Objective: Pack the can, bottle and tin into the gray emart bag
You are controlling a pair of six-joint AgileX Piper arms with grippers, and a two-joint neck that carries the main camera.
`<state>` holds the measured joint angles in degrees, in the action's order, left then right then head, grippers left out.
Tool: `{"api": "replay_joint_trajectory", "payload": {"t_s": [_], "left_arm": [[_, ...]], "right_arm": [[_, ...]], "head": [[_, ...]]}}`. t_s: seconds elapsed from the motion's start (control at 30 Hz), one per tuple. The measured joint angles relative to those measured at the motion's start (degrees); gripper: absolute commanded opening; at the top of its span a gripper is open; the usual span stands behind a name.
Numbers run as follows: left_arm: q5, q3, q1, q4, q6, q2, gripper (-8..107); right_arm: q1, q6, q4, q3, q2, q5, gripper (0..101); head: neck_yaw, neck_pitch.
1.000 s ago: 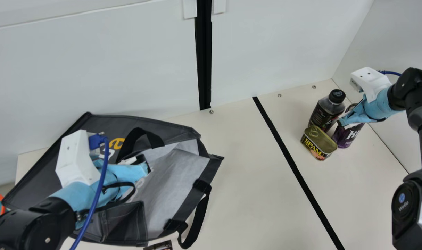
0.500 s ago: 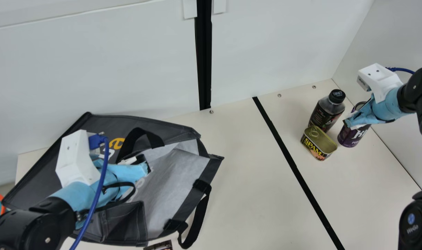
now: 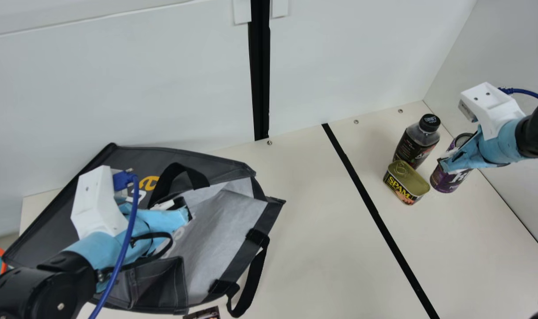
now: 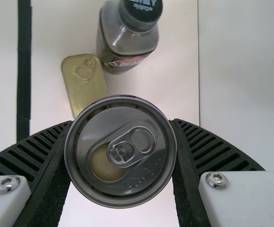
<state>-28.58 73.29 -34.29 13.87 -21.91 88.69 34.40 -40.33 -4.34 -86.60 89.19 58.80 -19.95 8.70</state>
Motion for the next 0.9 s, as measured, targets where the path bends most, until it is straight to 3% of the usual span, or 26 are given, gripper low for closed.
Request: {"api": "replay_joint_trajectory", "payload": {"t_s": [0.5,0.9], "left_arm": [[0.0,0.0,0.0,0.0,0.0,0.0,10],[0.0,0.0,0.0,0.0,0.0,0.0,10]], "right_arm": [[-6.5,4.2,2.4,7.7,-10.5,1.2,0],[-13.5,8.9,4.3,11.7,-14.9,1.7,0]], "head": [[0.0,0.0],[0.0,0.0]]}}
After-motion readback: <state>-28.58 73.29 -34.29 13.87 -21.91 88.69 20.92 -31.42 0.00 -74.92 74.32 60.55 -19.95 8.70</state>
